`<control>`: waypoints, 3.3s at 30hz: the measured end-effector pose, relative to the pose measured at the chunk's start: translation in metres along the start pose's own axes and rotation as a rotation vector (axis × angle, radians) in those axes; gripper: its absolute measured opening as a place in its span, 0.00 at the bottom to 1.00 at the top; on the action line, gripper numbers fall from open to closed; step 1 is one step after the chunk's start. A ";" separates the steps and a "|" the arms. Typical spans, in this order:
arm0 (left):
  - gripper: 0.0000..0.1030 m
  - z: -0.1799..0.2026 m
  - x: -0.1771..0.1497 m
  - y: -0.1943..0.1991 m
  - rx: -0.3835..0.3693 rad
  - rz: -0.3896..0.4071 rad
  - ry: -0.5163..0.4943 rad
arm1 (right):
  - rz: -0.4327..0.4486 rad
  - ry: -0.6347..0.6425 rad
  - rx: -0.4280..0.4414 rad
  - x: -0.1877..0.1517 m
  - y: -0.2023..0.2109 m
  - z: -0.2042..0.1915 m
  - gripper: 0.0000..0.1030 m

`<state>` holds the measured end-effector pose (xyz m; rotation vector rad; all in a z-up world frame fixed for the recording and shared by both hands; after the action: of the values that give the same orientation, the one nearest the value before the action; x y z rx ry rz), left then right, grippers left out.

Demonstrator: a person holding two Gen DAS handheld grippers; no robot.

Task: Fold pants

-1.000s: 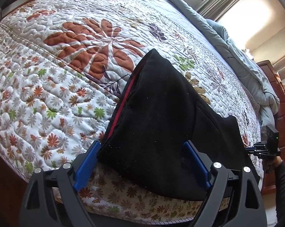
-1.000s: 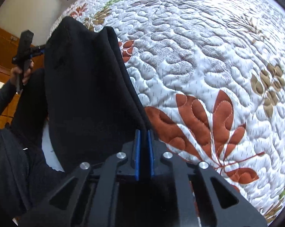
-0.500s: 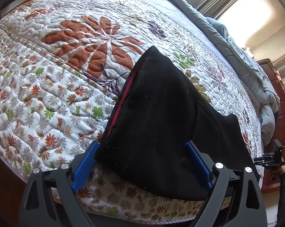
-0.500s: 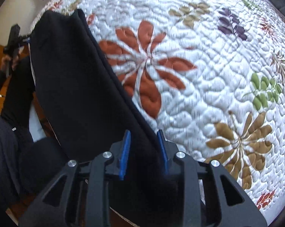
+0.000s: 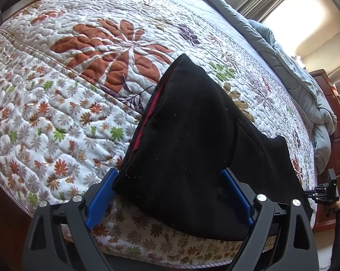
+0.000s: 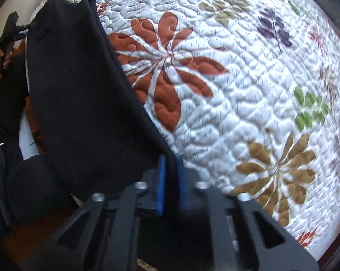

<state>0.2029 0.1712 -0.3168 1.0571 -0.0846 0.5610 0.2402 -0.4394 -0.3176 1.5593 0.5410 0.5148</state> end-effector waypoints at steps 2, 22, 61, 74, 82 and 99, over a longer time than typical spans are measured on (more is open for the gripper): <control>0.88 0.001 0.000 0.000 -0.002 0.001 0.002 | 0.038 -0.055 0.006 -0.016 0.015 0.015 0.29; 0.89 -0.012 -0.010 0.046 -0.052 0.222 0.012 | 0.704 -1.431 0.019 -0.355 0.074 0.081 0.66; 0.96 0.032 -0.022 0.002 0.052 -0.008 -0.211 | 1.176 -1.800 0.494 -0.431 -0.044 0.034 0.54; 0.96 0.032 -0.023 0.002 0.063 -0.007 -0.218 | 1.263 -1.690 0.515 -0.409 -0.040 0.046 0.47; 0.96 0.033 -0.024 -0.001 0.066 -0.001 -0.231 | 1.228 -1.749 0.487 -0.407 -0.047 0.058 0.13; 0.96 0.022 -0.026 0.008 -0.017 0.047 -0.196 | 1.224 -1.541 0.156 -0.373 0.076 0.033 0.08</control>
<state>0.1816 0.1458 -0.3082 1.0933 -0.2860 0.4969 -0.0298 -0.7002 -0.2441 1.7910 -1.6363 -0.0051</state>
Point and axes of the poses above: each gripper's, at about its wrist camera, not at the fingertips, and y roughly against the way its jaws point, z to its right, x to its top, the point moved 2 cm from there along -y, roughly the way its jaws point, and after that the axes turned 5 degrees about -x, right-handed, at the moved point
